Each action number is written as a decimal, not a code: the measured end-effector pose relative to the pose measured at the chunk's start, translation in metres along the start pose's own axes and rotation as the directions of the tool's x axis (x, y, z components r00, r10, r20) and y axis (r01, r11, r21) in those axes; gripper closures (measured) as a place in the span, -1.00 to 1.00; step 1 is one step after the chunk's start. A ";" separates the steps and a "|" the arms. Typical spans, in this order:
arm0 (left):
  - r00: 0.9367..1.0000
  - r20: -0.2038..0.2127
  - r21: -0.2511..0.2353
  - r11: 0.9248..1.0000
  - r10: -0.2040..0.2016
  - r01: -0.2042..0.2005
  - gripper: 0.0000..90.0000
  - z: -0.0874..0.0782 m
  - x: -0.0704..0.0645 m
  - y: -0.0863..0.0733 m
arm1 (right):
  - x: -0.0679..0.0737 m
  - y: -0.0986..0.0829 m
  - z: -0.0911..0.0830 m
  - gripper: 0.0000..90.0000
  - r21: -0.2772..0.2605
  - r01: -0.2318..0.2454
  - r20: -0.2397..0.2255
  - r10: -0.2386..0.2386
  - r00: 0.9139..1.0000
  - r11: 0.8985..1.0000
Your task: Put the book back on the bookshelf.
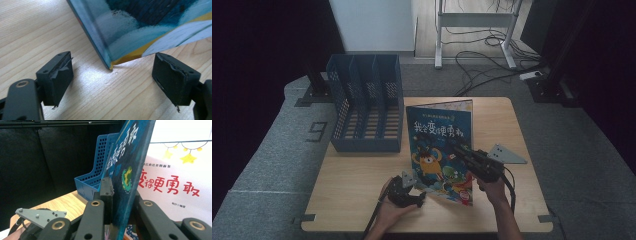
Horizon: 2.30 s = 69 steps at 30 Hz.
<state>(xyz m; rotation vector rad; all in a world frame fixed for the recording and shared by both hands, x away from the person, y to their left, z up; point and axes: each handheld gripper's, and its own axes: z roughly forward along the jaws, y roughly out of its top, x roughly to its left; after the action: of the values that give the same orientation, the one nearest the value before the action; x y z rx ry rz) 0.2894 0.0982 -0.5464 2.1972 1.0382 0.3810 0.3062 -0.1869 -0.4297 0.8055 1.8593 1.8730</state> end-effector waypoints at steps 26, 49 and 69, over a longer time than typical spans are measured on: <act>1.000 0.001 0.000 1.000 0.002 -0.002 -0.63 0.002 0.000 0.001 | 0.002 0.001 0.000 0.78 0.002 0.012 0.002 -0.012 1.000 1.000; 1.000 0.004 0.005 1.000 0.006 -0.006 -0.67 0.003 0.002 0.003 | 0.003 0.001 -0.001 0.78 0.002 0.019 0.003 -0.019 1.000 1.000; 1.000 0.003 0.000 1.000 0.007 -0.007 -0.67 0.003 0.002 0.002 | 0.003 0.001 -0.001 0.78 0.001 0.022 0.003 -0.022 1.000 1.000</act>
<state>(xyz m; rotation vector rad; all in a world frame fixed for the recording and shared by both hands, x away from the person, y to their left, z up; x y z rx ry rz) 0.2930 0.0972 -0.5473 2.2015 1.0298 0.3805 0.3031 -0.1861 -0.4286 0.7849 1.8604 1.8566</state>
